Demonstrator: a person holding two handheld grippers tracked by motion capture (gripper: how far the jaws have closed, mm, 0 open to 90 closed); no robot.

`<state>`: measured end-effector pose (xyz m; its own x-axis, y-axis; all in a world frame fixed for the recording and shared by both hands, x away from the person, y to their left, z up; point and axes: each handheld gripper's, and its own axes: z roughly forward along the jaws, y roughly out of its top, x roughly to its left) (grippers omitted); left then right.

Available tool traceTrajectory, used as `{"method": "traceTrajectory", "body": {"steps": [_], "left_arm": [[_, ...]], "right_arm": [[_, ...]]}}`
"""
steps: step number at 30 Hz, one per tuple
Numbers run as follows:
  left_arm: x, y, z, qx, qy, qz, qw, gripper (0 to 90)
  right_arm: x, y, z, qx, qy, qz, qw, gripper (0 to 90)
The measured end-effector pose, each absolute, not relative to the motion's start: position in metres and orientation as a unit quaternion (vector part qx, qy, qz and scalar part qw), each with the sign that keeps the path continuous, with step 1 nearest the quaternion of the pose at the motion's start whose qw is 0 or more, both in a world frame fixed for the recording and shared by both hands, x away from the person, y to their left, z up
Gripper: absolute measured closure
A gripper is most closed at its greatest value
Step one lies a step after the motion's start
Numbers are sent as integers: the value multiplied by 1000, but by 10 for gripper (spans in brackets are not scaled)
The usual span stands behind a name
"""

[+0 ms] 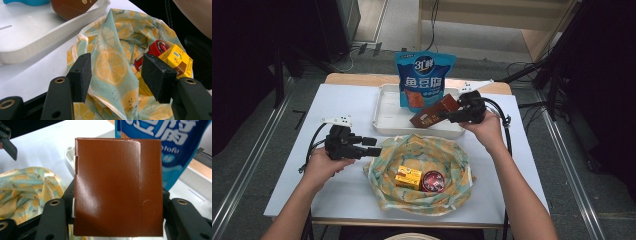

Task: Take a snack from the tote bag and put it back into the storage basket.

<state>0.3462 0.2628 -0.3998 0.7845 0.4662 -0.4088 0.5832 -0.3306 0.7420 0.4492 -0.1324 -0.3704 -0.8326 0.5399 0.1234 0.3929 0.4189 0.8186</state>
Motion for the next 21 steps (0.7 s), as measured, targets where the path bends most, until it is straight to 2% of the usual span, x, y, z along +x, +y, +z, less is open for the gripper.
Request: {"method": "traceTrajectory", "body": {"steps": [21], "left_arm": [[347, 262, -400, 814, 323, -61, 480, 420]], "right_arm": [[444, -160, -393, 292, 847, 440, 56, 438]]}}
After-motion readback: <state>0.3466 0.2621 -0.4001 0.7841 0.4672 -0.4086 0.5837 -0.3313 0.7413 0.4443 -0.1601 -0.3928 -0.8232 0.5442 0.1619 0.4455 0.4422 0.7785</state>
